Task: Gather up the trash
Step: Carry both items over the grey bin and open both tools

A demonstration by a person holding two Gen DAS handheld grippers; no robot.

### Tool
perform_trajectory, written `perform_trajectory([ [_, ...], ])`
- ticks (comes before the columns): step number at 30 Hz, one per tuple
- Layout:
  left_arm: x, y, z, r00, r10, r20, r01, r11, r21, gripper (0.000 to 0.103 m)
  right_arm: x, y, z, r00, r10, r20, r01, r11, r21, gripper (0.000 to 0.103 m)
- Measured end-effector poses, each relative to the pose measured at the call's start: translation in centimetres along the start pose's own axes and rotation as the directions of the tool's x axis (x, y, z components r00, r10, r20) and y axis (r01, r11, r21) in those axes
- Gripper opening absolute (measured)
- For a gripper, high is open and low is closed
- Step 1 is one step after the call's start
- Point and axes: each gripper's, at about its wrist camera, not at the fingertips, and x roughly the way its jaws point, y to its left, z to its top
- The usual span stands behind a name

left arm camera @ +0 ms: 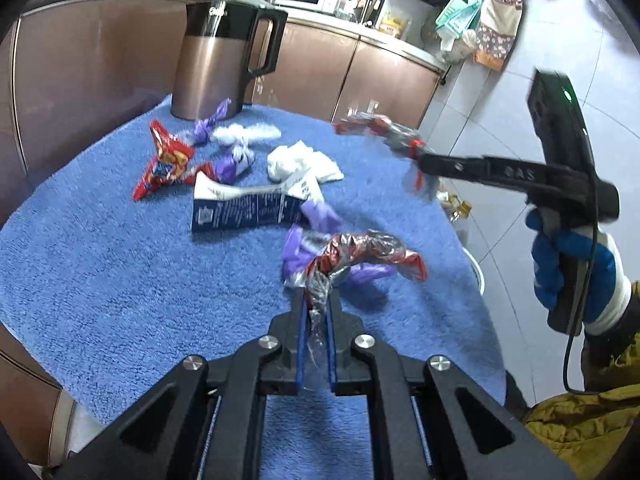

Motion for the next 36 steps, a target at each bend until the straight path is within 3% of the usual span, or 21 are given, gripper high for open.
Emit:
perform_trajectory([
  [10,-0.4,-3.2,2.1,0.999,0.041,0.032,-0.042,0.999,0.033,0.007,-8.8,-4.7,-1.9,0.989,-0.048,0.143,0.036,0.995,0.091,0.012],
  [20,1.0,-11.0,4.8,0.996,0.072,0.047,-0.078,0.987,0.143,0.007,-16.8,-11.1,-6.4,0.943,-0.239,0.231,0.197,0.962,0.191,0.012],
  [25,2.1,-14.5,5.8,0.994,0.099,0.043,-0.106,0.973,0.207,0.007,-18.0,-13.1,-8.9,0.93,-0.288,0.23,0.232,0.942,0.241,0.012],
  [36,5.4,-19.2,7.8,0.992,0.125,0.022,-0.126,0.94,0.318,0.007,-16.7,-17.5,-11.7,0.935,-0.291,0.202,0.208,0.912,0.353,0.012],
])
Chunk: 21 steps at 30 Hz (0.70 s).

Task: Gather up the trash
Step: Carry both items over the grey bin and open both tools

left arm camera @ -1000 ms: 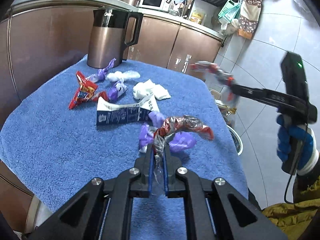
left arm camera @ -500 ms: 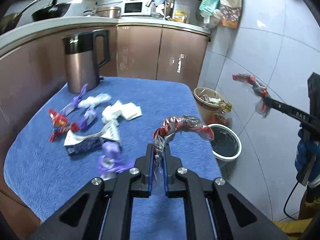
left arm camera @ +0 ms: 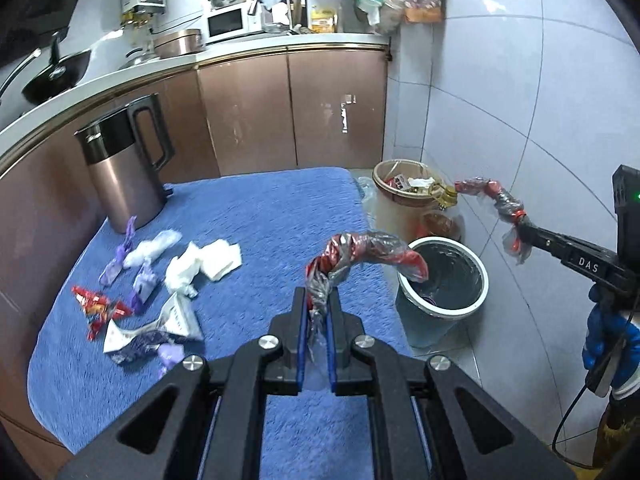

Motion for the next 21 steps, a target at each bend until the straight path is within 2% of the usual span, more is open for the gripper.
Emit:
perform_trajectory([
  [10,4.8,-4.2,2.5,0.998,-0.043,-0.051,0.047,0.995,0.087,0.007,1.6,-4.1,-0.8,0.999,-0.041,-0.018,0.043,0.995,0.093,0.012],
  [21,13.9,-11.2,8.1,0.979,-0.141,-0.146,0.162,0.977,0.14,0.008,5.7,-10.5,-0.9,0.989,-0.135,-0.066,0.145,0.972,0.184,0.013],
])
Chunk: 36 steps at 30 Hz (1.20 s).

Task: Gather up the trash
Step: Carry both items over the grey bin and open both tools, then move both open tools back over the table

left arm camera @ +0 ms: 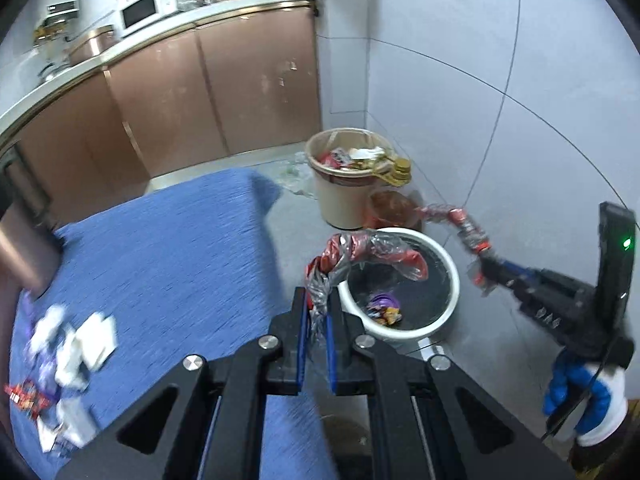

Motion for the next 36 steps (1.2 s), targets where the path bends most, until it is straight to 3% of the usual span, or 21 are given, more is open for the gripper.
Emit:
perform_trajectory([
  [6,4.3,-4.0,3.6,0.999,-0.03,-0.017,0.031,0.998,0.057,0.01,3.3,-2.7,1.2,0.999,-0.05,-0.02,0.05,0.998,0.038,0.014],
  [10,6.8,-5.5,5.8,0.997,-0.064,-0.03,0.066,0.997,0.047,0.012,5.1,-4.2,1.7,0.996,-0.083,-0.038,0.084,0.995,0.052,0.016],
  [12,7.6,-5.7,6.5,0.995,-0.091,-0.037,0.092,0.995,0.021,0.03,5.4,-4.7,1.9,0.992,-0.117,-0.044,0.119,0.991,0.057,0.024],
  [14,7.6,-5.7,6.9,0.994,-0.107,-0.017,0.107,0.994,-0.004,0.051,5.1,-5.1,1.9,0.989,-0.142,-0.038,0.144,0.987,0.066,0.042],
  [15,7.3,-5.6,7.1,0.994,-0.11,0.001,0.11,0.994,-0.014,0.056,4.9,-5.1,1.9,0.989,-0.146,-0.034,0.148,0.987,0.065,0.043],
  [18,6.3,-5.1,7.2,0.993,-0.113,0.026,0.114,0.993,-0.032,0.056,4.4,-4.9,1.6,0.987,-0.155,-0.032,0.157,0.986,0.054,0.044],
  [25,1.0,-3.2,5.6,0.99,0.025,0.135,-0.016,0.998,-0.065,0.056,1.8,-1.9,1.2,0.988,-0.157,-0.002,0.157,0.988,-0.004,0.044],
  [29,-2.7,-1.2,4.6,0.97,0.126,0.206,-0.107,0.989,-0.102,0.056,-0.2,0.9,1.5,0.99,-0.134,0.042,0.137,0.989,-0.05,0.046],
  [32,-5.7,0.4,3.3,0.945,0.21,0.249,-0.182,0.974,-0.133,0.058,-2.2,3.4,1.7,0.991,-0.107,0.082,0.114,0.989,-0.09,0.049],
  [36,-8.7,2.2,1.4,0.92,0.275,0.278,-0.232,0.956,-0.178,0.062,-4.2,6.1,1.9,0.99,-0.073,0.122,0.089,0.988,-0.13,0.053],
])
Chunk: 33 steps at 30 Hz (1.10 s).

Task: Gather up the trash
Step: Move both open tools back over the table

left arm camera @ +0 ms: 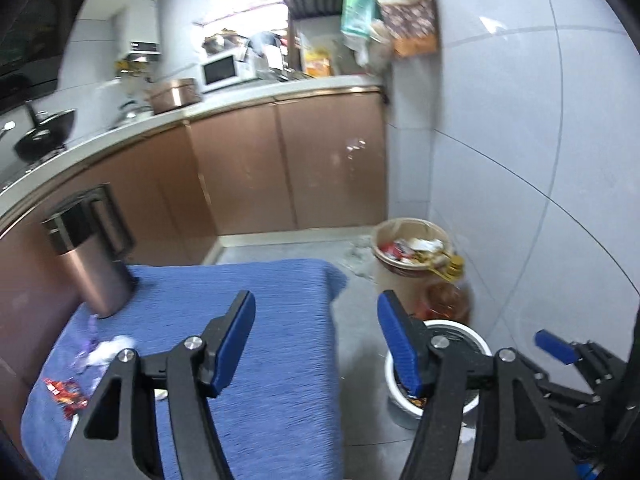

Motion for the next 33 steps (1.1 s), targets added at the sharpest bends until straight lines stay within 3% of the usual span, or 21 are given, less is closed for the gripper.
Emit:
perform_trajectory([
  [9,-4.8,5.0,-1.5,0.995,0.08,0.054,-0.076,0.995,-0.068,0.063,-3.4,4.8,1.0,0.997,0.063,0.052,-0.058,0.995,-0.081,0.059],
  [20,-8.5,10.2,-3.5,0.99,0.104,0.09,-0.09,0.984,-0.151,0.064,-6.9,10.0,1.5,0.993,0.093,0.076,-0.078,0.98,-0.185,0.06],
  [28,-10.5,16.1,-6.4,0.988,0.128,0.084,-0.11,0.976,-0.19,0.065,-8.3,14.9,1.6,0.986,0.148,0.071,-0.124,0.956,-0.268,0.061],
  [33,-10.9,21.1,-9.2,0.984,0.175,0.04,-0.161,0.959,-0.232,0.065,-7.7,18.7,1.2,0.972,0.235,0.014,-0.22,0.926,-0.307,0.061],
])
